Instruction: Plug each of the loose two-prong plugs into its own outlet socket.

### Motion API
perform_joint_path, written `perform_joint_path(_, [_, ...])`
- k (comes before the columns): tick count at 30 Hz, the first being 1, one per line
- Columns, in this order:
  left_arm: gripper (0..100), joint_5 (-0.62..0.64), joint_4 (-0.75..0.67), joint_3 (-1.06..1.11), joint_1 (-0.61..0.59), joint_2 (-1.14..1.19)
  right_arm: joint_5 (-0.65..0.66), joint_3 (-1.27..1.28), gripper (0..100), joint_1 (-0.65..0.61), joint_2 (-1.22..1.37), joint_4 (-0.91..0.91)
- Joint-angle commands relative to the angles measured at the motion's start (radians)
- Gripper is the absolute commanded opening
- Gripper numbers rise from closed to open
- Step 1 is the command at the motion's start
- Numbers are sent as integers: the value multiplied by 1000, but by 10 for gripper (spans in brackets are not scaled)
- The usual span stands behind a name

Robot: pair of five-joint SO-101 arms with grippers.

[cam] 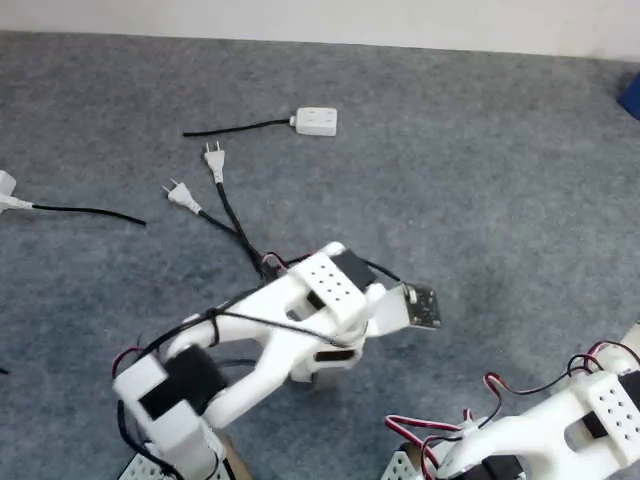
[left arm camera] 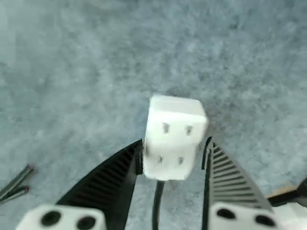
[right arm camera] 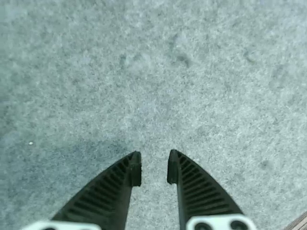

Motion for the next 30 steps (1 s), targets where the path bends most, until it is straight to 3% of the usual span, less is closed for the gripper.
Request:
perform_joint_path(1, [223, -43, -20, -13, -8, 30, 14, -4, 105, -12, -35, -15])
perform_joint_path(9, [212, -71, -55, -5, -8, 81, 14, -4, 105, -12, -35, -15])
perform_joint_path(13, [21, -158, -48, -7, -30, 90, 14, -4, 105, -12, -35, -15])
perform_joint_path(19, [5, -186, -2, -16, -170, 87, 14, -4, 105, -12, -35, -15])
perform_joint_path(25, [5, -347, 9, -38, -341, 87, 14, -4, 105, -15, -35, -15])
perform_joint_path(30, [5, -404, 81, -143, -420, 87, 6, -4, 105, -116, -35, -8])
